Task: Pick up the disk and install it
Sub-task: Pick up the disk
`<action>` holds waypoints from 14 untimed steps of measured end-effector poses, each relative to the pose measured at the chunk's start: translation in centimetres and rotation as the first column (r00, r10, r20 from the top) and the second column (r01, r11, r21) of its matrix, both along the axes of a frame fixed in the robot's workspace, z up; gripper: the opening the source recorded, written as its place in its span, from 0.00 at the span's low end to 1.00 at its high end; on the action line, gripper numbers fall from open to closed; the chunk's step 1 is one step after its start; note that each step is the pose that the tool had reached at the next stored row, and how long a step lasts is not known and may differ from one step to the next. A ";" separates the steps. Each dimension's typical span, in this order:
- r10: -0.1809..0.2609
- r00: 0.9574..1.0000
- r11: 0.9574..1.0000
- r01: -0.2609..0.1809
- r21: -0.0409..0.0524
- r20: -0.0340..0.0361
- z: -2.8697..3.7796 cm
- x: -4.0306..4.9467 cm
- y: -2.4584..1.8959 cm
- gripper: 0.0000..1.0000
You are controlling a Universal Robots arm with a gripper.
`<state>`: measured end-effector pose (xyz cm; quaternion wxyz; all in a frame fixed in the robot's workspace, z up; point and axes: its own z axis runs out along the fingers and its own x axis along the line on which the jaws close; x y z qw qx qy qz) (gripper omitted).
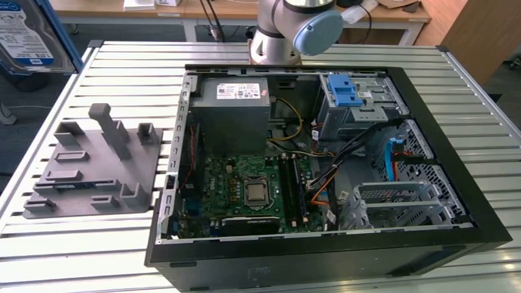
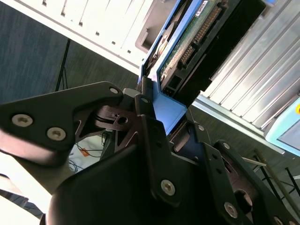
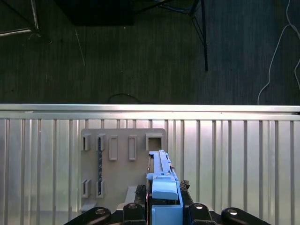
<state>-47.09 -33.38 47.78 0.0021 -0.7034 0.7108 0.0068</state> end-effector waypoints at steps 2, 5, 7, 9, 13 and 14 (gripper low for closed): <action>0.000 1.000 1.000 0.000 0.000 0.000 -0.01 0.11 0.00 0.36; 0.000 1.000 1.000 0.000 0.000 0.000 -0.01 0.31 0.00 0.36; 0.000 1.000 1.000 0.000 0.000 0.000 -0.01 0.42 0.00 0.36; 0.000 1.000 1.000 0.000 0.000 0.000 -0.01 0.52 0.00 0.36; 0.000 1.000 1.000 0.000 0.000 0.000 -0.01 0.58 -0.16 0.36; 0.000 1.000 1.000 0.000 0.000 0.000 -0.01 0.58 -0.25 0.36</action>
